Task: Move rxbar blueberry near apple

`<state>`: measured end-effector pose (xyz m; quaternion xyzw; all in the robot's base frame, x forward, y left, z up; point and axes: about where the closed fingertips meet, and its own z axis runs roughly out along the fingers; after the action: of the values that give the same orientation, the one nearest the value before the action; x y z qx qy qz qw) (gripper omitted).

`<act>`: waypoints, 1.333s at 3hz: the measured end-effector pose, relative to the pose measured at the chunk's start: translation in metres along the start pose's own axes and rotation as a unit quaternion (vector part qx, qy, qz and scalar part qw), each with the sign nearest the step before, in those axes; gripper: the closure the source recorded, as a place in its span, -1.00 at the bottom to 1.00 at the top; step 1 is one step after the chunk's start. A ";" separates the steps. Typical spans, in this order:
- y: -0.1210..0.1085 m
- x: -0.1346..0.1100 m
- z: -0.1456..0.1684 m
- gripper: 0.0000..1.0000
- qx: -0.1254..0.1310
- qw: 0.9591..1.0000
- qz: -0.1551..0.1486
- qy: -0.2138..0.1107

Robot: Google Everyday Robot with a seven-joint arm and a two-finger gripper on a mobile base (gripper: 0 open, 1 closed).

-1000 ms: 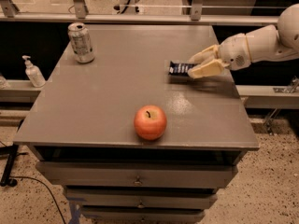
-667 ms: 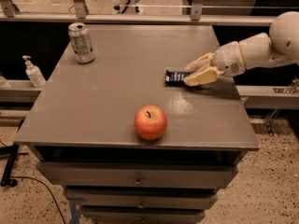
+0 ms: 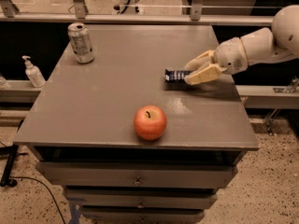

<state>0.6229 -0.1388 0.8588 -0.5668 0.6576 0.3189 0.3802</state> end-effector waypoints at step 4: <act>0.103 0.021 -0.021 0.63 -0.070 0.997 -0.009 0.043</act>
Offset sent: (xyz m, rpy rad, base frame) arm -0.1233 -0.0139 0.0073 -0.0486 0.0673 0.1696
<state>0.5164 -0.1513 0.8502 -0.6108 0.6443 0.3366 0.3139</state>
